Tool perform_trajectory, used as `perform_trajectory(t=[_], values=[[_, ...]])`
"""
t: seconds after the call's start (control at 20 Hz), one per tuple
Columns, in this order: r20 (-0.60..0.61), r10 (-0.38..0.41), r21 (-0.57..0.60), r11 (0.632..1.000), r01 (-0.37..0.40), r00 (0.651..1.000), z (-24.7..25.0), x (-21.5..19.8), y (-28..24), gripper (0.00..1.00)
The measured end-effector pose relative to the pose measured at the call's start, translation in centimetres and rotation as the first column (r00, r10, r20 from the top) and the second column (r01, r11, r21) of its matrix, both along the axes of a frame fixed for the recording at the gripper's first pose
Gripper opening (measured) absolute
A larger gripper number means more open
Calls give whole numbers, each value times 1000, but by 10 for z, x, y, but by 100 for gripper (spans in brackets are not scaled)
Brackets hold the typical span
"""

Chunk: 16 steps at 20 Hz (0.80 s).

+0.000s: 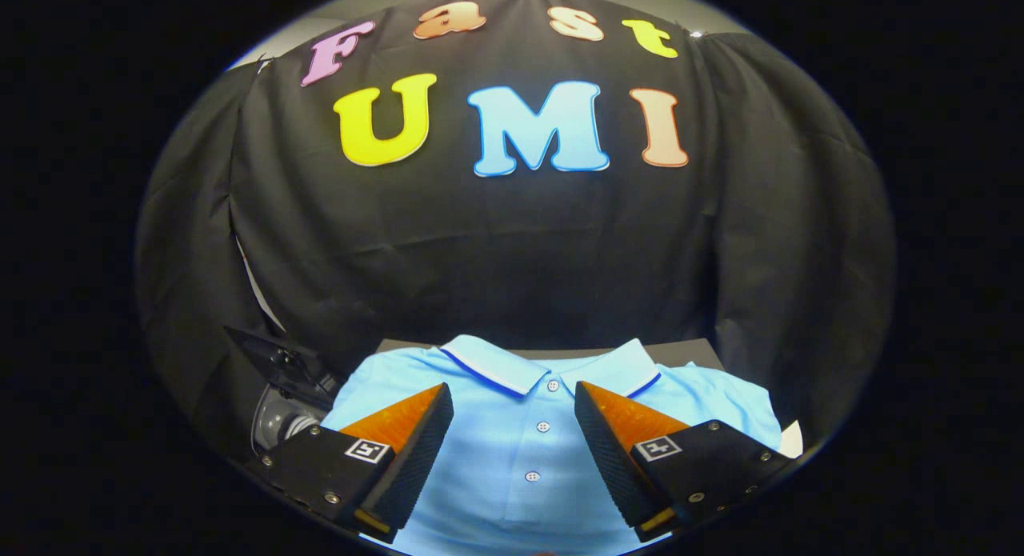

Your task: Put the clothes into the washing machine and then close the washing machine lid.

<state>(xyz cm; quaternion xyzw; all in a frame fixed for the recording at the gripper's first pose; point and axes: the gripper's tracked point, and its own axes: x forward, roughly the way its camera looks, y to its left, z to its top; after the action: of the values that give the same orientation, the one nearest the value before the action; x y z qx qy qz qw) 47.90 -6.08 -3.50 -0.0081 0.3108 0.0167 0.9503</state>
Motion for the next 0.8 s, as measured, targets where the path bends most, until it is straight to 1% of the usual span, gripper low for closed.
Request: perform_trajectory(t=[0.25,0.4,0.45,0.5,0.65,0.75,0.8], values=[[-95,-10,-64,998,4,995,-29,6,-16,95],[-146,-14,-23,1000,10,989,-42,1,-16,96],[-126,-13,-8,1000,12,992,-39,4,-15,96],[-139,-11,-6,1000,10,990,-41,1,-15,96],[-128,15,-23,1000,-18,992,-39,1,-11,93],[-127,42,-14,999,-45,991,-38,1,-5,85],[-124,56,-9,998,-57,991,-40,-1,-1,67]])
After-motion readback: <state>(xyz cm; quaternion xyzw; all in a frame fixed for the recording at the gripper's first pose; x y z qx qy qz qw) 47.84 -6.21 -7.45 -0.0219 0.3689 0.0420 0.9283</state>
